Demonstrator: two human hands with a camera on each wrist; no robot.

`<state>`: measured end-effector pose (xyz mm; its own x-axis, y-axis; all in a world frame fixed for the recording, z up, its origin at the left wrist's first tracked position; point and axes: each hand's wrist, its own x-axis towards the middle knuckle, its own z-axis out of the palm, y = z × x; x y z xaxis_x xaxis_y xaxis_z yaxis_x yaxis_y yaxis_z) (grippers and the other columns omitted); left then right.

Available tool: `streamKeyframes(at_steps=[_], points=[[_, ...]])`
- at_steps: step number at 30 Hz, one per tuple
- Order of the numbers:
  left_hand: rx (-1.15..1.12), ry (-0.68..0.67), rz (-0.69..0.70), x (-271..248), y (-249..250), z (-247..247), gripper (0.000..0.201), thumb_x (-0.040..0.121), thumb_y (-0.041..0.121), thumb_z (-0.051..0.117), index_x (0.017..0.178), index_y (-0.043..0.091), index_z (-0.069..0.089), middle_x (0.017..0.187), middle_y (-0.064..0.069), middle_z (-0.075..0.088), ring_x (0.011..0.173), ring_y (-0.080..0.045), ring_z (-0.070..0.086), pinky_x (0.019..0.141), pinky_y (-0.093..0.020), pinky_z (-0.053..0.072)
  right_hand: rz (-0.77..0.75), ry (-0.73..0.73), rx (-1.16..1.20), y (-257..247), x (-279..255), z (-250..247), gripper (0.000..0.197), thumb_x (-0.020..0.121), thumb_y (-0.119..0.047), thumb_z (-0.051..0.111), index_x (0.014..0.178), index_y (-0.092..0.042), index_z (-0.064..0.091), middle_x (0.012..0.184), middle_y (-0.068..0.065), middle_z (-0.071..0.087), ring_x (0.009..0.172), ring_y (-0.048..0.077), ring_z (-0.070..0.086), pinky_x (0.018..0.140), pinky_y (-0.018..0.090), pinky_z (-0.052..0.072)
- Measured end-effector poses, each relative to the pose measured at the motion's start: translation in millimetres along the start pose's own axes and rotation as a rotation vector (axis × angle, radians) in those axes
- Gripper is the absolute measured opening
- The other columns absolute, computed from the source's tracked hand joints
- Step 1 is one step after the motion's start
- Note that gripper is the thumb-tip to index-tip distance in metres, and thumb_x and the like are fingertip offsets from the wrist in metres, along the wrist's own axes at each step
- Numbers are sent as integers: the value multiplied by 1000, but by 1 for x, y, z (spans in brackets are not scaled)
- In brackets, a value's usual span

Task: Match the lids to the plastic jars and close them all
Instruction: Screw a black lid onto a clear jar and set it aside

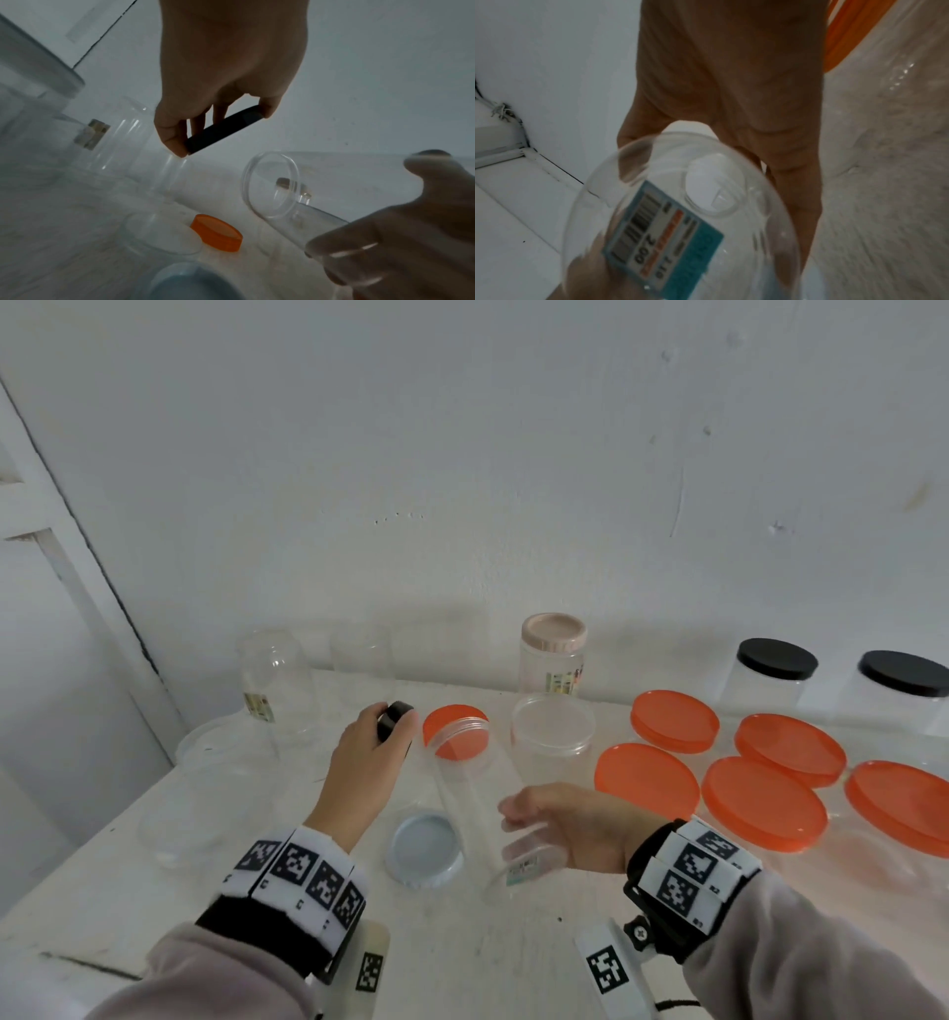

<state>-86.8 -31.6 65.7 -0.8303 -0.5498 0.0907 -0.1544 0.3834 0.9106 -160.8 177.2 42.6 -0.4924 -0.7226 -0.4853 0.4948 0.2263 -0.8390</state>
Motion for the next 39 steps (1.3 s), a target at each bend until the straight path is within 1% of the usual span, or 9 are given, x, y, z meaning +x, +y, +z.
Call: streamKeyframes(at_steps=[3,7,13,15,18,21,24,32,39], points=[[4,-41,14,-2,14,6,12,90,54,50,93,42,52,95,18,57,89,3,51,71,-21,39,-10,57,-74,6,-5,-5,59,54,-18,76,108,-8,56,100,9,55,89,23,59,91,40,52],[7,-102,17,-3,28,14,20,86,58,52,96,41,57,98,20,60,93,4,54,69,-17,37,-83,107,-367,11,-8,-11,77,69,-6,78,134,-18,36,123,5,56,112,19,56,106,37,42],[86,-192,88,-8,45,24,21,80,56,64,95,44,56,97,23,57,88,8,54,65,-11,35,-183,156,-587,19,-4,-17,99,64,-6,87,141,-24,28,128,-7,45,121,12,45,90,23,44],[96,-217,112,-11,47,27,29,77,57,68,96,43,53,97,26,54,88,11,51,66,-10,35,-205,168,-635,22,-2,-18,99,62,-7,88,141,-25,31,129,-6,43,123,11,43,89,21,42],[143,-244,164,-15,49,32,54,78,52,70,125,32,50,102,29,50,93,12,48,70,-9,34,-225,186,-665,25,1,-21,94,63,-7,89,134,-28,32,133,-6,42,129,11,39,95,24,39],[194,-271,206,-20,51,37,61,78,49,71,131,26,49,113,19,53,105,-1,52,77,-12,37,-219,170,-724,29,2,-27,91,65,-12,89,129,-31,26,142,-6,40,137,10,32,105,26,30],[240,-280,223,-23,53,41,71,77,51,71,136,22,46,128,11,50,120,-10,47,94,-23,38,-227,135,-785,33,-1,-32,106,66,-19,89,144,-23,18,154,-5,30,143,15,25,116,34,24],[304,-362,285,-34,54,53,84,65,61,74,135,23,46,130,11,49,124,-11,44,100,-29,40,-294,179,-665,31,-15,-42,121,58,-36,91,149,-40,11,149,-14,34,138,11,30,115,37,28],[401,-402,350,-38,54,67,87,72,52,75,145,24,35,143,11,37,131,-7,33,102,-25,32,-413,215,-550,32,-19,-35,94,64,-37,88,134,-56,28,137,-24,46,134,7,38,112,37,33]])
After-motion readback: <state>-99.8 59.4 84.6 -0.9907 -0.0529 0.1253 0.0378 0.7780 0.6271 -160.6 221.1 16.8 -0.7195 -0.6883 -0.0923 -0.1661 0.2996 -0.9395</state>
